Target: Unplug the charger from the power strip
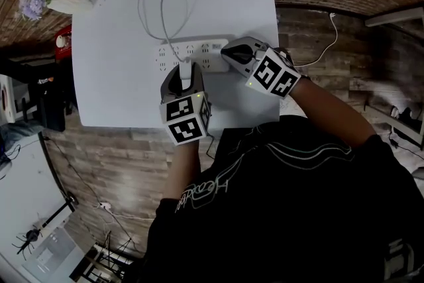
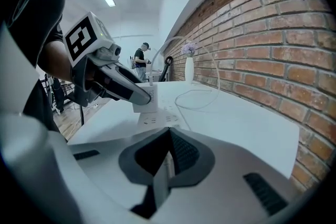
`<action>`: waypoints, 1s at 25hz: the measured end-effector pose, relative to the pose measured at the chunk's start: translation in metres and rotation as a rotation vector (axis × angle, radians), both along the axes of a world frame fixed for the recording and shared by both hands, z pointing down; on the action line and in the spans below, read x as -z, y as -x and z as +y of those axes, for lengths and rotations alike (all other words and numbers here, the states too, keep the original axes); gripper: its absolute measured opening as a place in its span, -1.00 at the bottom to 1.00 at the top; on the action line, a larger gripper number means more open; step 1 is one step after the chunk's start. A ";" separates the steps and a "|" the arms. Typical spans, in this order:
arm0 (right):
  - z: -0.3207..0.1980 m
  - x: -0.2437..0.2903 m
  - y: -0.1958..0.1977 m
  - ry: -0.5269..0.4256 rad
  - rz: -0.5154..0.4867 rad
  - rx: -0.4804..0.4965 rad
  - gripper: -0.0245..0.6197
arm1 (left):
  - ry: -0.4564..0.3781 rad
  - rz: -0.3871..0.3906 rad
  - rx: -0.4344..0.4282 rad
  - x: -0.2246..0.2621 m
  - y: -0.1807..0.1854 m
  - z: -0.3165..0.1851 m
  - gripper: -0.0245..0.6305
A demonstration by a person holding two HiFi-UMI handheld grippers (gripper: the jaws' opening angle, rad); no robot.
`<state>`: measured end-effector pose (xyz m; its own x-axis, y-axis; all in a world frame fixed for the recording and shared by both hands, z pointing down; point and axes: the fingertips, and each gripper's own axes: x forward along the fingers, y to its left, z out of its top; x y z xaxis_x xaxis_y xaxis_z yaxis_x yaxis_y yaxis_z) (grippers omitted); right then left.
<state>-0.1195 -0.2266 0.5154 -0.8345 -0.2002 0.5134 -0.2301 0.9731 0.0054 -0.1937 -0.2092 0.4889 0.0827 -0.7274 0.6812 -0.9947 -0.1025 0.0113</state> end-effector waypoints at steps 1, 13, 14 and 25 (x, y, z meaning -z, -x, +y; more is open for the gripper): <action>0.000 0.000 0.001 0.004 -0.003 0.001 -0.93 | 0.002 0.015 -0.003 0.000 0.001 0.000 -0.51; 0.000 0.001 0.002 0.009 0.003 0.032 -0.93 | 0.037 0.101 -0.011 0.001 0.004 0.001 -0.51; 0.001 0.001 0.002 0.000 0.007 0.028 -0.94 | 0.031 0.069 -0.014 0.001 0.003 0.002 -0.51; 0.001 0.000 0.002 -0.010 0.014 0.012 -0.94 | 0.031 0.167 0.003 0.002 0.007 0.002 -0.50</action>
<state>-0.1212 -0.2260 0.5153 -0.8295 -0.1951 0.5233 -0.2180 0.9758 0.0182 -0.2006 -0.2072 0.4866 0.1943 -0.7067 0.6803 -0.9790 -0.0961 0.1798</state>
